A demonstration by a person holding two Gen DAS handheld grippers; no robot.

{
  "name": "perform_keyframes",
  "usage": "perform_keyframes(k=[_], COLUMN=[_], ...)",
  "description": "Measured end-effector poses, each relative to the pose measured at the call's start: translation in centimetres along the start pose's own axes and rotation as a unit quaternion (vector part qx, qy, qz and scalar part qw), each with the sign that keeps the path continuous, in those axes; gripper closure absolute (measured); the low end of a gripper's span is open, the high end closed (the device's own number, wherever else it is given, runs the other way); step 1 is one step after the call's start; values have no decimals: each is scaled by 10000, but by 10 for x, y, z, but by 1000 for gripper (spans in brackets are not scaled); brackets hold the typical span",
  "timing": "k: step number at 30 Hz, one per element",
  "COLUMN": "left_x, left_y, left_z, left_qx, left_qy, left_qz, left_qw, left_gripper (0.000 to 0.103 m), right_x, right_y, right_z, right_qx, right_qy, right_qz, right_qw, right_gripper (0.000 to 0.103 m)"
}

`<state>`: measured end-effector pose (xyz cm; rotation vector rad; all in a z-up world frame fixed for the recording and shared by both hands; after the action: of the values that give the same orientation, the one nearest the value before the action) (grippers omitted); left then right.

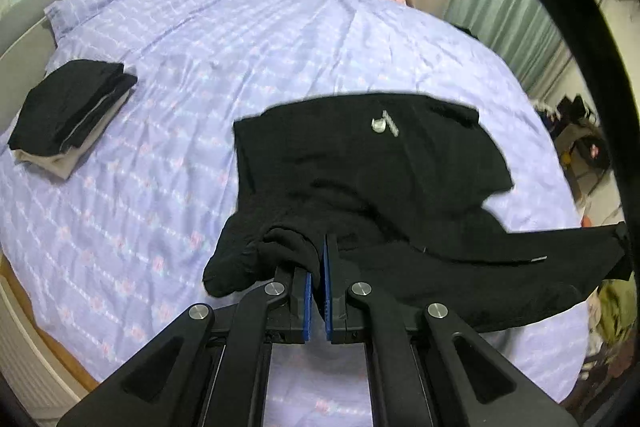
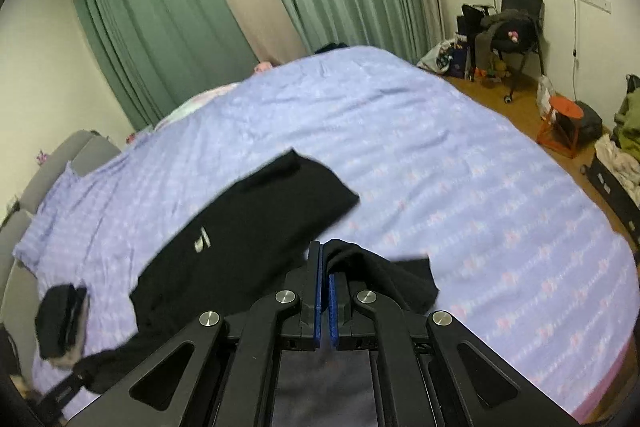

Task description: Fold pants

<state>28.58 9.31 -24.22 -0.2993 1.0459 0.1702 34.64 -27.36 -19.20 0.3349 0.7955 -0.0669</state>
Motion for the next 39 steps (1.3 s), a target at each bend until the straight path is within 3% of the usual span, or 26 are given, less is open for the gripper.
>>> perform_keyframes(k=[7, 13, 20, 28, 30, 32, 33, 34, 35, 36, 37, 39], left_x=[20, 81, 163, 235, 240, 228, 217, 209, 198, 184, 169, 157], left_y=[-11, -10, 4, 9, 8, 3, -1, -4, -7, -10, -15, -30], left_z=[74, 139, 159, 165, 167, 172, 176, 180, 185, 190, 195, 202], left_qx=[51, 65, 57, 260, 312, 316, 300, 316, 373, 453, 600, 971], left_qy=[-244, -127, 308, 715, 741, 529, 334, 172, -78, -411, -834, -1200], left_qz=[166, 271, 415, 771, 865, 833, 753, 738, 894, 1207, 1449, 1530], left_qw=[9996, 9995, 9986, 9941, 9930, 9946, 9961, 9966, 9953, 9908, 9841, 9761], left_gripper=[97, 97, 97, 91, 75, 63, 57, 50, 20, 3, 4, 3], right_x=[35, 124, 256, 352, 358, 345, 336, 324, 312, 303, 299, 303], right_y=[43, 82, 108, 109, 108, 104, 101, 99, 97, 95, 93, 92], right_z=[65, 114, 120, 99, 95, 100, 105, 112, 119, 128, 137, 148], right_qx=[-289, -707, -1063, -1042, -916, -794, -741, -696, -686, -719, -739, -852], right_qy=[-215, -163, 470, 1145, 1332, 1180, 977, 698, 409, 194, 65, 5], right_qz=[92, 73, -39, -23, 114, 115, 103, 88, 65, 25, -4, -75], right_qw=[9993, 9973, 9932, 9879, 9868, 9898, 9924, 9951, 9968, 9972, 9972, 9963], right_gripper=[100, 100, 100, 99, 90, 47, 40, 35, 35, 35, 35, 35])
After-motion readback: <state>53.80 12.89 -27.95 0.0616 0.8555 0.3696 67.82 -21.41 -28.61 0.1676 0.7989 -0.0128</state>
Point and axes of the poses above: each gripper's, at about its wrist camera, not at the fingertips, and x roughly the way its jaws point, y to its left, z to its top, the point moved 7 cm from there along x, roughly the way its jaws point, and after that the axes turned 5 degrees about y, right-handed, at the moved point
